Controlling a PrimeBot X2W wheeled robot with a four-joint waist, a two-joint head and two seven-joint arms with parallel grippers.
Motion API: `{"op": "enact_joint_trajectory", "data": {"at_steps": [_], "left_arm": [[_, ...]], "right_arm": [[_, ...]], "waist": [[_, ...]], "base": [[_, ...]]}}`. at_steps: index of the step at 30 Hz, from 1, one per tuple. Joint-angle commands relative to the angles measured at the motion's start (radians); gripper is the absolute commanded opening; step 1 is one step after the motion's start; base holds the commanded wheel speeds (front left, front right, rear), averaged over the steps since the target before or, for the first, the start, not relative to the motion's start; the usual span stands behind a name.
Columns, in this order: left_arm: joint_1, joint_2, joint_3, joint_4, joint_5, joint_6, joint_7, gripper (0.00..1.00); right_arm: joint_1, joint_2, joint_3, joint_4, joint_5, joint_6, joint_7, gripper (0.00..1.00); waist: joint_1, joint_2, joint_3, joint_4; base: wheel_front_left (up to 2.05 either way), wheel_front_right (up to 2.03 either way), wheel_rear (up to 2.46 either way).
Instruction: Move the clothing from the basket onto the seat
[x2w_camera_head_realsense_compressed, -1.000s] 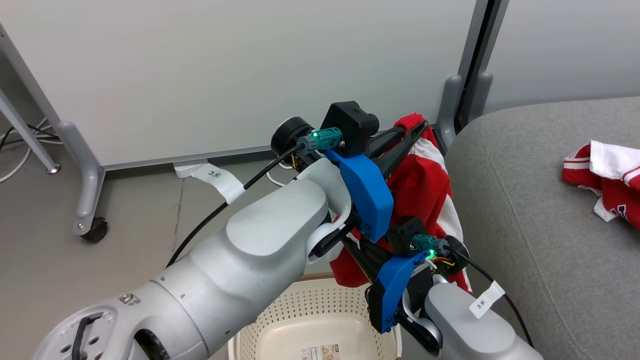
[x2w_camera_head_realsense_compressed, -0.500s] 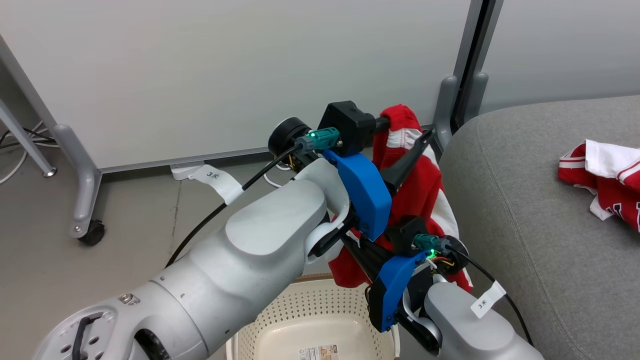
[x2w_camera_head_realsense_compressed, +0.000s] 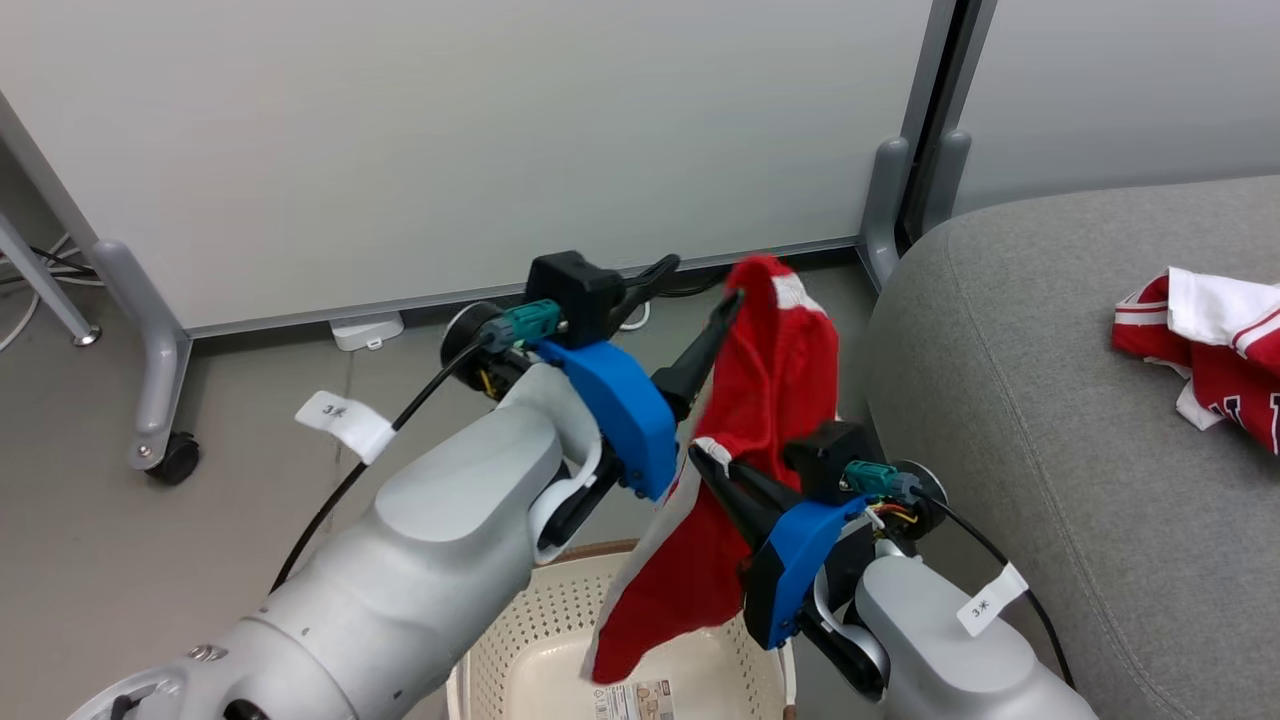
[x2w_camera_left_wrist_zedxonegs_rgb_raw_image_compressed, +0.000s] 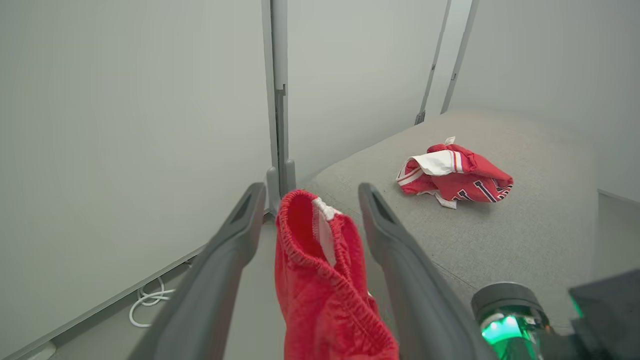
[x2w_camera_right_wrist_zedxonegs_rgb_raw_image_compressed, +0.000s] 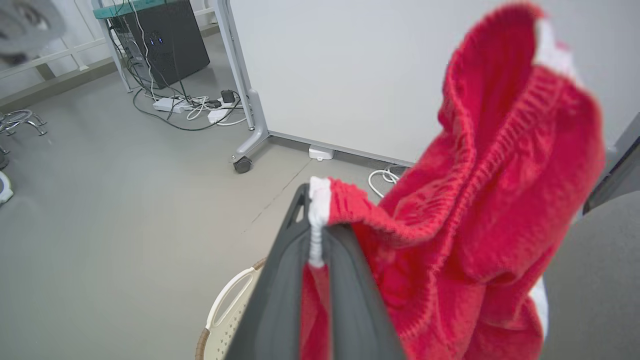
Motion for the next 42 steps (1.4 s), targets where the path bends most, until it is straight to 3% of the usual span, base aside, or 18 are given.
{"op": "enact_joint_trajectory", "data": {"at_steps": [1, 7, 14, 19, 26, 30, 42], "left_arm": [[0.019, 0.008, 0.011, -0.002, -0.002, 0.006, -0.009, 1.0], [0.129, 0.096, 0.149, -0.109, 0.064, 0.031, -0.015, 1.0], [0.405, 0.21, 0.421, -0.374, 0.287, 0.083, -0.016, 1.0], [0.601, 0.24, 0.586, -0.504, 0.42, 0.095, -0.016, 1.0], [0.817, 0.19, 0.809, -0.626, 0.568, 0.085, -0.016, 1.0], [0.915, 0.137, 0.92, -0.662, 0.625, 0.053, -0.016, 1.0], [0.972, 0.063, 1.05, -0.642, 0.728, -0.018, -0.016, 1.0]], "right_arm": [[-0.019, -0.002, -0.007, -0.005, -0.006, 0.0, -0.008, 0.0], [-0.001, -0.002, -0.06, -0.034, -0.038, 0.0, -0.031, 0.0], [0.045, -0.002, -0.122, -0.114, -0.074, 0.0, -0.034, 0.0], [0.095, -0.002, -0.173, -0.197, -0.114, 0.0, -0.021, 0.0], [0.199, -0.002, -0.269, -0.354, -0.191, 0.0, 0.036, 0.0], [0.264, -0.002, -0.322, -0.456, -0.221, 0.0, 0.08, 0.0], [0.373, -0.002, -0.378, -0.658, -0.235, 0.0, 0.17, 0.0]], "waist": [[0.0, 0.0, 0.003, 0.0], [0.0, 0.0, 0.02, -0.002], [0.0, 0.0, 0.037, -0.017], [0.0, 0.0, 0.046, -0.029], [0.0, 0.0, 0.046, -0.065], [0.0, 0.0, 0.044, -0.1], [0.0, 0.0, 0.057, -0.234]], "base": [[0.0, 0.0, 0.0], [0.0, 0.0, 0.0], [0.0, 0.0, 0.0], [0.0, 0.0, 0.0], [0.0, 0.0, 0.0], [0.0, 0.0, 0.0], [0.0, 0.0, 0.0]]}}
